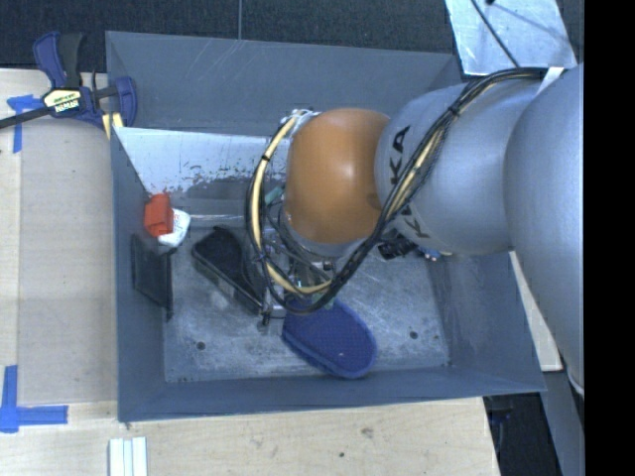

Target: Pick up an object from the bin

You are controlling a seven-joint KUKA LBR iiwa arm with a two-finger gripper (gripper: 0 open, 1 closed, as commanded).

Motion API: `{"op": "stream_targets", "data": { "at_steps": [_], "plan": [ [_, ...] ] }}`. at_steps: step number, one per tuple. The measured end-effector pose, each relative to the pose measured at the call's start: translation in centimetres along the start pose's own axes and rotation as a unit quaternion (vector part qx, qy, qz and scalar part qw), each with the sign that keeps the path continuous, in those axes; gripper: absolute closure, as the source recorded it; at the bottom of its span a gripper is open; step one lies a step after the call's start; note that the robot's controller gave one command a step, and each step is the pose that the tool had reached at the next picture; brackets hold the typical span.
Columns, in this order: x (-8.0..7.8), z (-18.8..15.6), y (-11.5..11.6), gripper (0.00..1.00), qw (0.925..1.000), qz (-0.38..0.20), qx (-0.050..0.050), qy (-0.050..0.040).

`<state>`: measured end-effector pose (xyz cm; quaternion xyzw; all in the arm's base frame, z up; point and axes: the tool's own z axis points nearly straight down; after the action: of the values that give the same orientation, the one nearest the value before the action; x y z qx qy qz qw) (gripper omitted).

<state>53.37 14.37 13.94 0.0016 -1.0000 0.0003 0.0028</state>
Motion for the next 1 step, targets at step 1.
{"op": "stream_targets", "data": {
  "at_steps": [1],
  "plan": [
    [-2.61,6.5,-1.77,0.0,0.9994,-0.03,-0.004,-0.017]
  ]
}}
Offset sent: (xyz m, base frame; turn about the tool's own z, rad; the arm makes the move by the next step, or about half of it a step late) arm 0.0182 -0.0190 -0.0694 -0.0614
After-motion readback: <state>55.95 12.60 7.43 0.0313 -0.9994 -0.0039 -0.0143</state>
